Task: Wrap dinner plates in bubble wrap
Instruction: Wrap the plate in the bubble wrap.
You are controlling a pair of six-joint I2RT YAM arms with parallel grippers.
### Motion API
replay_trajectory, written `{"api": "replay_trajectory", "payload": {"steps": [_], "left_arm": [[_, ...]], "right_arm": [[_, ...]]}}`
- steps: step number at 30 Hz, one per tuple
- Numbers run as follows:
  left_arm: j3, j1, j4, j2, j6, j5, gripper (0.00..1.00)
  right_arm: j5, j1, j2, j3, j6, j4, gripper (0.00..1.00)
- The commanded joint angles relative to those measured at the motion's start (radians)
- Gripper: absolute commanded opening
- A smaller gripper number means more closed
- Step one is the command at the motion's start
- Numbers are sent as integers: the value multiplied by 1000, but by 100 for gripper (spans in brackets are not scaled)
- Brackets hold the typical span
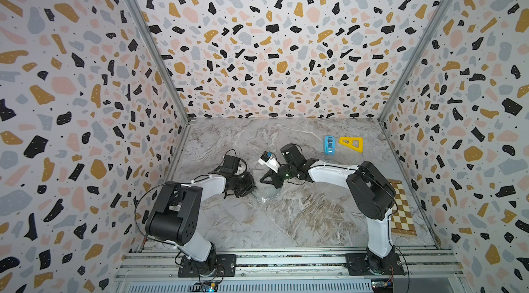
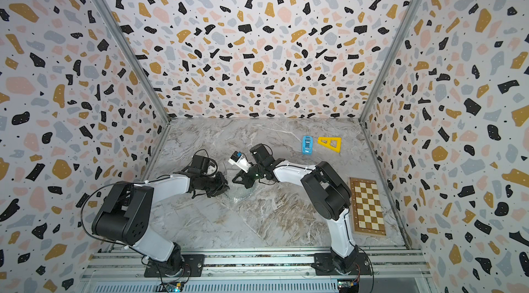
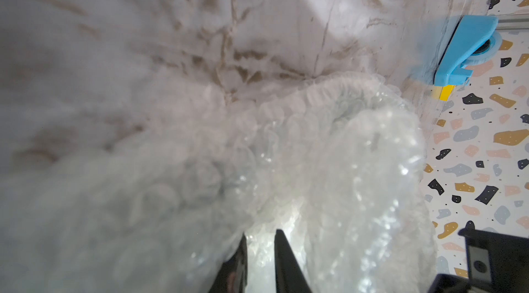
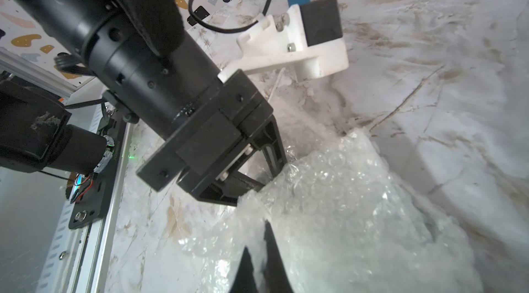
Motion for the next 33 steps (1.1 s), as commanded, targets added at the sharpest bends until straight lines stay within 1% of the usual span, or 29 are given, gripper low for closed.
{"api": "replay_trajectory", "payload": {"steps": [1, 3, 5, 8, 11, 13, 16, 20, 25, 28, 30, 33], "left_arm": [[-24, -6, 27, 9, -1, 16, 20], [-27, -6, 29, 8, -2, 19, 20], [-27, -7, 27, 9, 0, 22, 20], [-31, -8, 32, 12, 1, 22, 21], [-26, -7, 42, 26, 0, 37, 21], [-25, -8, 53, 32, -6, 45, 21], [-24, -8, 55, 33, -8, 49, 21], [-28, -7, 56, 25, -12, 51, 21], [-21, -7, 52, 22, -12, 64, 21], [-4, -1, 19, 16, -1, 75, 21], [10, 12, -9, 1, 12, 81, 22], [43, 31, -57, -21, 40, 95, 23]], "right_arm": [[81, 12, -55, -30, 69, 92, 0], [128, 11, -62, -37, 106, 118, 0], [141, 11, -83, -65, 125, 161, 0], [100, 15, -120, -127, 135, 241, 0], [64, 34, -123, -164, 118, 270, 0], [60, 47, -110, -187, 113, 297, 0], [96, 59, -82, -216, 120, 337, 0], [136, 70, -55, -231, 129, 362, 0], [162, 78, -31, -251, 98, 355, 0], [195, 83, -13, -261, 80, 335, 0], [209, 86, -4, -270, 75, 333, 1], [198, 87, 12, -273, 78, 337, 5]]}}
